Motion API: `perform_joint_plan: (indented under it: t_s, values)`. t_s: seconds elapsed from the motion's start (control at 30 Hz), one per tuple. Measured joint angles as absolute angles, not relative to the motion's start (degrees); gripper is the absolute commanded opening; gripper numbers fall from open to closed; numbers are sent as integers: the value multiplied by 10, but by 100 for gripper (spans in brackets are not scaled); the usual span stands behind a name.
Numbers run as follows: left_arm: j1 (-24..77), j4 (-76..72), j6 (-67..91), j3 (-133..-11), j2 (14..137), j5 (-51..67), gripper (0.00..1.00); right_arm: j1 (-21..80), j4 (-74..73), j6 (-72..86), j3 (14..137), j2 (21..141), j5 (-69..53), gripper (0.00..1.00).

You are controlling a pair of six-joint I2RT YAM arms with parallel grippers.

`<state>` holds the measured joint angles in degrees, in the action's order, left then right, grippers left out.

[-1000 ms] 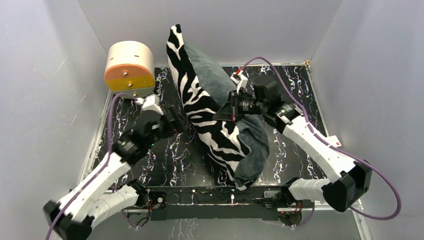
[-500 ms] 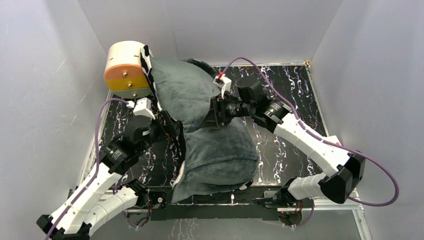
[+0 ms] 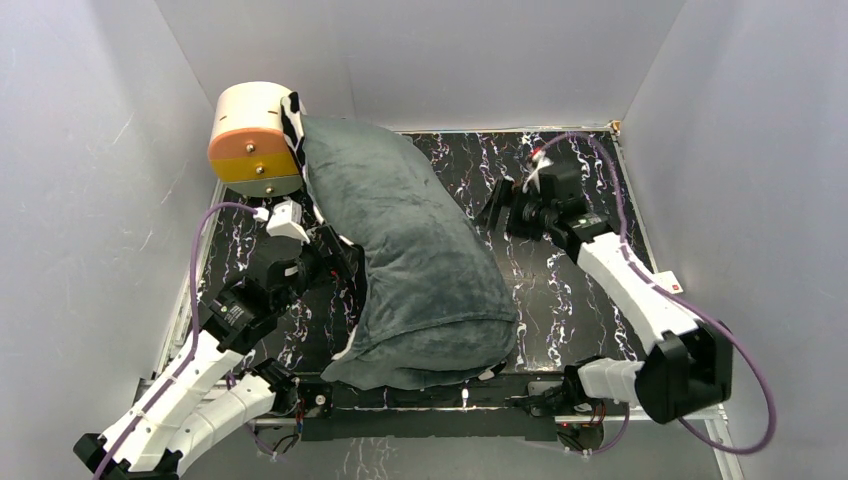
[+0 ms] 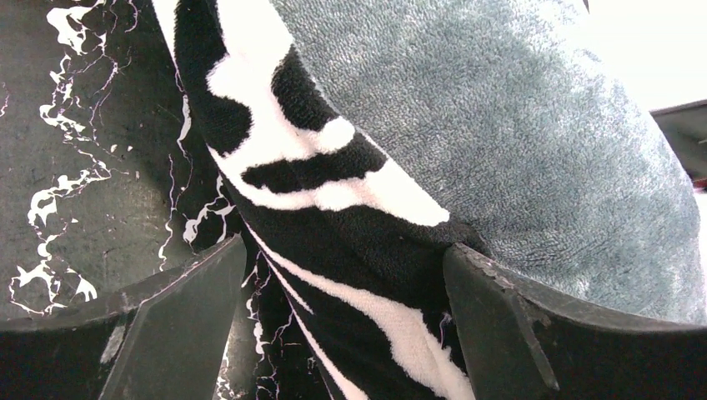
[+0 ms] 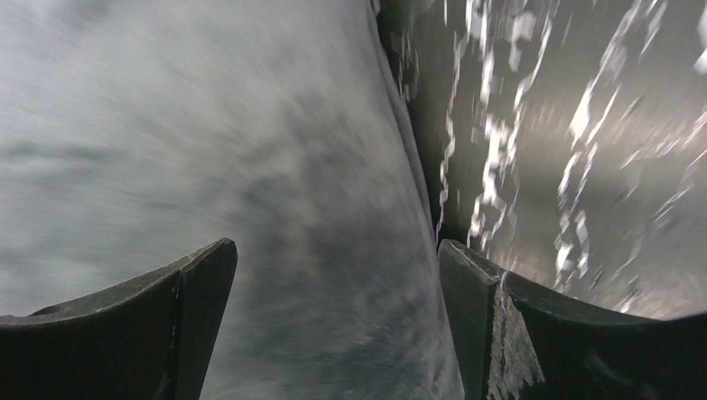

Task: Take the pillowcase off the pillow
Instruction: Turn over the pillow at the center of the board.

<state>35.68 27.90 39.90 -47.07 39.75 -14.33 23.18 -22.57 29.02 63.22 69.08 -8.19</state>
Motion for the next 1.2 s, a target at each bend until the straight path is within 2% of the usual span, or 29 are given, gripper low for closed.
perform_joint_plan:
  t_s: [0.07, 0.13, 0.23, 0.3, 0.37, 0.5, 0.67, 0.9, 1.13, 1.2]
  values:
    - [357, 279, 399, -470, 398, -141, 85, 206, -214, 309, 572, 719, -149, 91]
    - [357, 279, 399, -469, 400, -139, 85, 204, -197, 331, 534, 745, -225, 73]
    - [356, 283, 398, -467, 410, -132, 85, 203, -150, 357, 523, 776, -320, 40]
    - [354, 283, 397, -466, 420, -126, 85, 202, -134, 361, 522, 777, -343, 18]
    - [353, 281, 396, -465, 434, -119, 85, 202, -131, 365, 523, 773, -344, 1]
    - [352, 265, 393, -464, 456, -102, 86, 199, -147, 372, 523, 742, -310, 0]
    - [350, 245, 381, -455, 491, -70, 86, 195, -189, 372, 521, 646, -224, 0]
    - [352, 206, 350, -463, 629, -12, 89, 195, -244, 361, 518, 522, -154, 0]
    - [343, 189, 289, -624, 815, 8, 93, 189, -270, 379, 470, 430, -106, 1]
    - [331, 177, 280, -667, 849, 12, 96, 189, -276, 386, 460, 416, -107, 10]
